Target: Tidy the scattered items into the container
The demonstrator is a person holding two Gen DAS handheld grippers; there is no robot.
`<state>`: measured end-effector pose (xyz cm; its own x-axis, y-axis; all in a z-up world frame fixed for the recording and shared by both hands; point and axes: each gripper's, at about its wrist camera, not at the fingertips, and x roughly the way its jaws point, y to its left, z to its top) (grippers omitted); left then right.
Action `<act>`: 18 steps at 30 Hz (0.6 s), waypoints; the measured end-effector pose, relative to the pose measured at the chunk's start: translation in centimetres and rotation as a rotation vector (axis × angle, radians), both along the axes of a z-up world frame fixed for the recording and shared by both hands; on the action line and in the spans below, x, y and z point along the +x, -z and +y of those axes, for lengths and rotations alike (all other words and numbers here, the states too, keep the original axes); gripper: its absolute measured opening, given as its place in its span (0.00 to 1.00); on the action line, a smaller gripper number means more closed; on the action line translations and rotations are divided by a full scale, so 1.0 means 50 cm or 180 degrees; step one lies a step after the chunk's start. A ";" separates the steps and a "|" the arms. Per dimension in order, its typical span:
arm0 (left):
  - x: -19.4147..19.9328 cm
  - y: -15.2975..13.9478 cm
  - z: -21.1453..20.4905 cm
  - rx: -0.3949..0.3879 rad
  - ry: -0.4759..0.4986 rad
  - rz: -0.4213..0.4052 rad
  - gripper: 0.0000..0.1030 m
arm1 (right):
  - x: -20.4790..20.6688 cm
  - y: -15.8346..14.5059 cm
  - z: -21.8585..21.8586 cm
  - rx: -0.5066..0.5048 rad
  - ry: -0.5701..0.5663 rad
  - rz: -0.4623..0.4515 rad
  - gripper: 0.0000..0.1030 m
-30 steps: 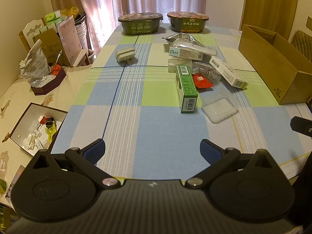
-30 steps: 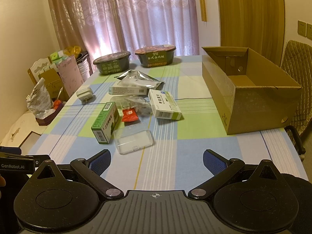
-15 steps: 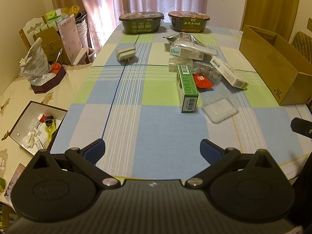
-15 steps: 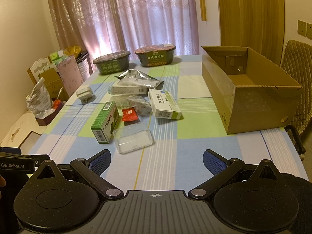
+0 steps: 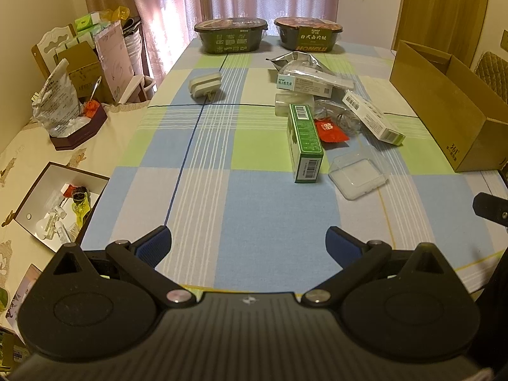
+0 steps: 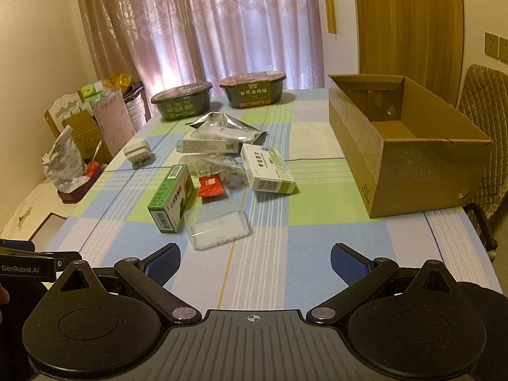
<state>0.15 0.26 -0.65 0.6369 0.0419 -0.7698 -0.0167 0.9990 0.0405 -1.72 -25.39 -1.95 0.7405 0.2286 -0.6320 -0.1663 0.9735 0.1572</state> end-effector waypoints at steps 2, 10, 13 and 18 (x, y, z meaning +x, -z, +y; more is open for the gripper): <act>0.000 0.000 0.000 0.0005 -0.0001 0.0002 0.99 | 0.000 0.001 0.001 -0.0002 0.0000 0.0003 1.00; 0.002 0.002 -0.001 0.0008 -0.0006 0.0011 0.99 | 0.002 0.002 0.000 -0.0004 -0.0002 0.0011 1.00; 0.000 0.003 0.000 0.0015 -0.0003 0.0010 0.99 | 0.003 0.003 -0.001 -0.0006 -0.0001 0.0018 1.00; -0.001 0.003 -0.006 0.0095 0.0037 -0.0001 0.99 | 0.003 0.007 -0.001 -0.0011 0.0008 0.0035 1.00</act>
